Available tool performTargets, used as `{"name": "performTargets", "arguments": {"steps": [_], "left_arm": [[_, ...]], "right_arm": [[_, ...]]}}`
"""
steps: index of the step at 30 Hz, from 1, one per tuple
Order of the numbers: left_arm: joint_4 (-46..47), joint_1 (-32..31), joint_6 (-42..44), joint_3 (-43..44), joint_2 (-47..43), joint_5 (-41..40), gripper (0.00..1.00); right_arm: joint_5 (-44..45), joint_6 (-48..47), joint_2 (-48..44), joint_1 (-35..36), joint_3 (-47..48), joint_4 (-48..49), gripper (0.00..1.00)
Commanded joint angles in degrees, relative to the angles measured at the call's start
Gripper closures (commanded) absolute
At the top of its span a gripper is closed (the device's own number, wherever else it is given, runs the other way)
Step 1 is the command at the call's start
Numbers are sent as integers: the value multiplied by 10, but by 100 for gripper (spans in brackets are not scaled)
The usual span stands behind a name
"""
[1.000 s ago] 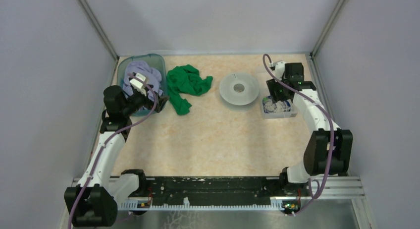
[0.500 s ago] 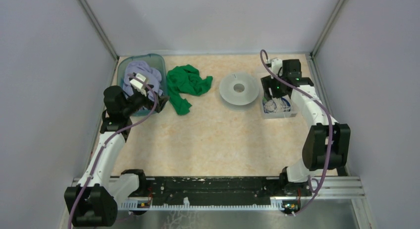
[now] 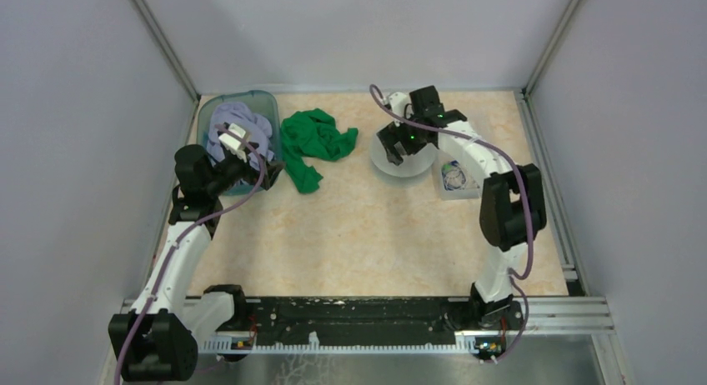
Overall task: Wrap the cables
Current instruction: Move the cable reel to the center of the board.
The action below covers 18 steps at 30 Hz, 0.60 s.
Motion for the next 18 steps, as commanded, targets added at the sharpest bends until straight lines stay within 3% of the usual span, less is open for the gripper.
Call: {"name": "performTargets", "arguments": {"steps": [1,18], "left_arm": [[17,4,7,-5,-5,4,0],[19,4,13,-6,-1,4,0]], "right_arm": [[-3,-33,46,31,56,-14,1],[13,-91,126,56,97,-47,2]]}}
